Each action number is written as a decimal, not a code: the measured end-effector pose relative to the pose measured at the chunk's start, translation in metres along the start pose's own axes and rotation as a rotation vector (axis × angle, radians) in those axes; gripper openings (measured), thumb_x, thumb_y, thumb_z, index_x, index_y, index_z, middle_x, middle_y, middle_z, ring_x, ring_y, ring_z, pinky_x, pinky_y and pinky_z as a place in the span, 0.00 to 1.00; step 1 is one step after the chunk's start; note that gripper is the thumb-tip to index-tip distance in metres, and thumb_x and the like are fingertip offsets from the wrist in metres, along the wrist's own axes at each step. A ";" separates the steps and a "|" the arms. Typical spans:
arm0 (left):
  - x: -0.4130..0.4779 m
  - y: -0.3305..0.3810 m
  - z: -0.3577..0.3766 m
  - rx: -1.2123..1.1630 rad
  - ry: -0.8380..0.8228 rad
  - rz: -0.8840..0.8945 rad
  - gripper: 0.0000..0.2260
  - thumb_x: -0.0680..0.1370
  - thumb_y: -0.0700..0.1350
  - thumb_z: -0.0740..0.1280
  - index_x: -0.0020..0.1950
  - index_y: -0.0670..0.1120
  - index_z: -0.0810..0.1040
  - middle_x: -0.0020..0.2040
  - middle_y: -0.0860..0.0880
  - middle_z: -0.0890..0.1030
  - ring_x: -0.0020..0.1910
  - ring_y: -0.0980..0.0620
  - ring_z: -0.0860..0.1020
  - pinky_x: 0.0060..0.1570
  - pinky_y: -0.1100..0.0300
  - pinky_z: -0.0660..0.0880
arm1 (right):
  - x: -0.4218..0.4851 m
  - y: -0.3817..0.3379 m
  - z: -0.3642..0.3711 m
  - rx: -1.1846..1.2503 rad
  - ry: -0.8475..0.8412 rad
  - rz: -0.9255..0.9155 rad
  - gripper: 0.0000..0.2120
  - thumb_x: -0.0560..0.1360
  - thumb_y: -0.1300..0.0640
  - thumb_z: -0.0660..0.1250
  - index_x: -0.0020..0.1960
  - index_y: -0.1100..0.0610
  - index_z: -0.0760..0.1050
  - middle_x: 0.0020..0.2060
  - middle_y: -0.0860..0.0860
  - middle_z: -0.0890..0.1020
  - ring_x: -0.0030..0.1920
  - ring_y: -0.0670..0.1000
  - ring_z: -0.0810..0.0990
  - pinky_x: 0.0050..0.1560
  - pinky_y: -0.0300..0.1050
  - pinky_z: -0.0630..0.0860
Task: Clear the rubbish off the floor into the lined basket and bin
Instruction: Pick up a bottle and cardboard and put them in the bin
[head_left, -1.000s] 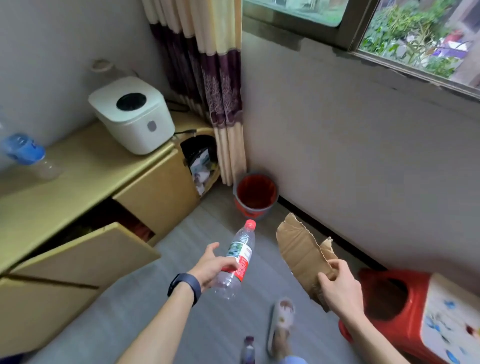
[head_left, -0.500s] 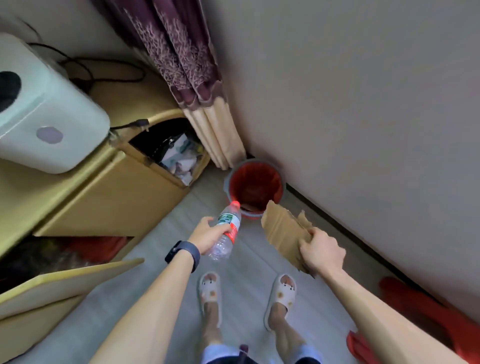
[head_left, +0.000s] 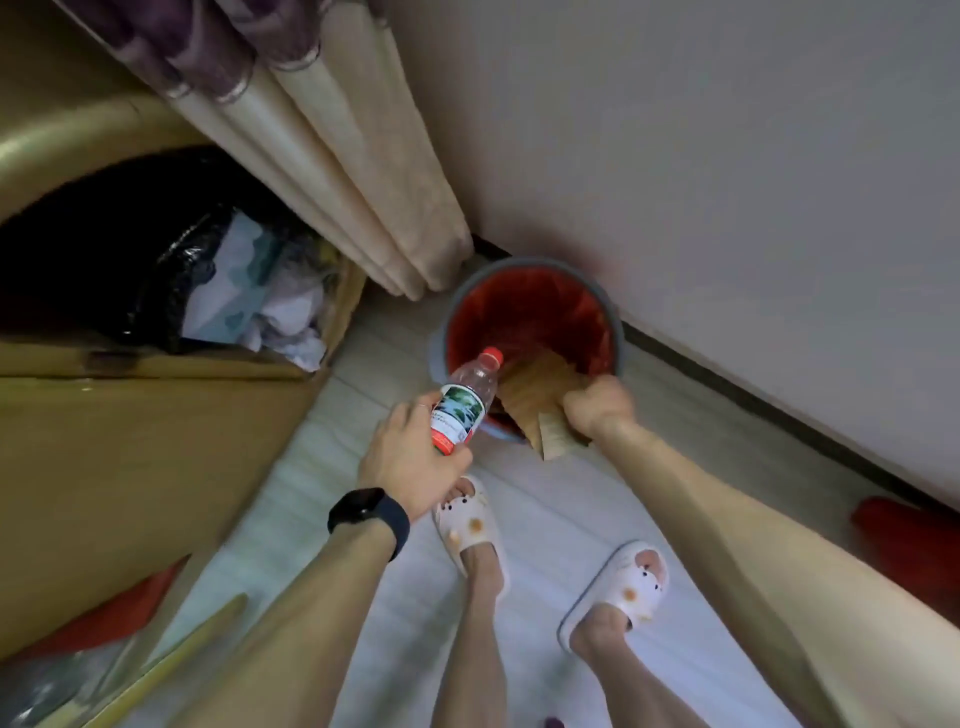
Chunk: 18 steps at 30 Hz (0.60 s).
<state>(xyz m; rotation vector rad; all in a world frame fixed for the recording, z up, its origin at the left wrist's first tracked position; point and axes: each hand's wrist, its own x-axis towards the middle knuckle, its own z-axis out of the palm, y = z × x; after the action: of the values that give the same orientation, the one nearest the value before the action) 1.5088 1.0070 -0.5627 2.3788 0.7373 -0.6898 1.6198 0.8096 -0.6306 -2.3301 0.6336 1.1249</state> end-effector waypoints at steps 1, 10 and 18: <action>0.008 -0.013 0.004 0.036 -0.022 0.020 0.29 0.68 0.55 0.68 0.69 0.56 0.68 0.62 0.49 0.73 0.60 0.44 0.74 0.56 0.51 0.74 | 0.010 0.000 0.019 0.023 -0.013 0.048 0.21 0.75 0.54 0.66 0.64 0.65 0.75 0.61 0.62 0.80 0.61 0.62 0.78 0.58 0.48 0.74; 0.029 -0.033 -0.006 0.199 -0.067 0.159 0.31 0.70 0.55 0.68 0.72 0.54 0.66 0.67 0.50 0.71 0.62 0.45 0.71 0.55 0.52 0.72 | 0.011 0.027 0.059 -0.666 -0.050 -0.374 0.22 0.82 0.44 0.50 0.64 0.51 0.76 0.68 0.59 0.71 0.69 0.60 0.66 0.68 0.52 0.65; 0.027 -0.003 -0.001 0.309 -0.101 0.256 0.30 0.71 0.55 0.66 0.71 0.54 0.65 0.65 0.51 0.71 0.61 0.46 0.71 0.55 0.53 0.71 | -0.011 0.052 0.029 -0.825 -0.199 -0.516 0.23 0.80 0.39 0.50 0.74 0.40 0.64 0.77 0.49 0.61 0.75 0.56 0.56 0.71 0.55 0.60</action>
<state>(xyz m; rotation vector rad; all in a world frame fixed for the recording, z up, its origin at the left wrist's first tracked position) 1.5264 1.0195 -0.5791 2.6294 0.2907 -0.8557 1.5663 0.7882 -0.6486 -2.7056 -0.6053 1.4962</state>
